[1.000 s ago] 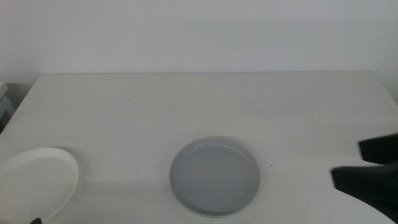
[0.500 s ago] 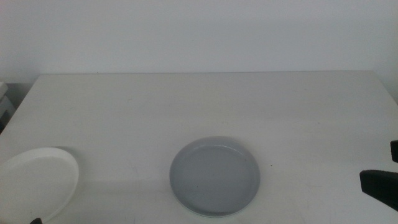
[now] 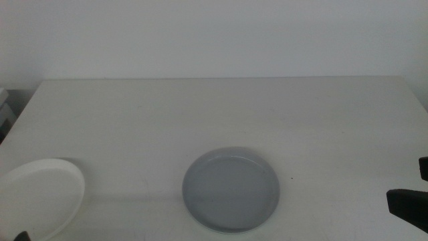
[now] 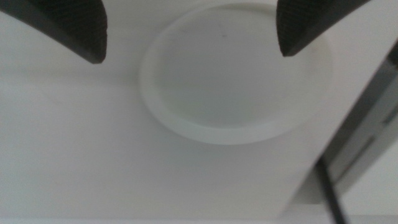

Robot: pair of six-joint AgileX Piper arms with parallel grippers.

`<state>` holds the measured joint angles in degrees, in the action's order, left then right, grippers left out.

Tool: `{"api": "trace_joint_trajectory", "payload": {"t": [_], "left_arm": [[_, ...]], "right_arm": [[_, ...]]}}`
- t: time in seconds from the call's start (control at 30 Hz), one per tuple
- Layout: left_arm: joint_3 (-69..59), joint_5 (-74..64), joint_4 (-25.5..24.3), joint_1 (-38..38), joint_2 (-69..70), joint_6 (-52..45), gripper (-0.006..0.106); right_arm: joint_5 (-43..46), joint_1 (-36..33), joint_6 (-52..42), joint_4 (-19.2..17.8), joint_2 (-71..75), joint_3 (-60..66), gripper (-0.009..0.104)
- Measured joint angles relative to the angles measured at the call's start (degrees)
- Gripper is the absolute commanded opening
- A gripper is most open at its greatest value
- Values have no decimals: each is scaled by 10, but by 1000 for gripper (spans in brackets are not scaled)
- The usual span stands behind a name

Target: Stack the three bowls on top of each other.

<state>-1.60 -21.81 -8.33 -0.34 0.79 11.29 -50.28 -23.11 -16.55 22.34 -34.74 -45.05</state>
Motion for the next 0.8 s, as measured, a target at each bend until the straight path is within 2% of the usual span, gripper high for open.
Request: {"api": "trace_joint_trajectory", "payload": {"t": [0.27, 0.4, 0.8], "left_arm": [[44, 2, 51, 60, -45, 1, 105], [139, -33, 58, 70, -128, 2, 105], [459, -291, 71, 70, -358, 2, 105]], "right_arm": [[0, 0, 0, 0, 0, 0, 54], [0, 0, 0, 0, 0, 0, 54], [0, 0, 0, 0, 0, 0, 54]]}}
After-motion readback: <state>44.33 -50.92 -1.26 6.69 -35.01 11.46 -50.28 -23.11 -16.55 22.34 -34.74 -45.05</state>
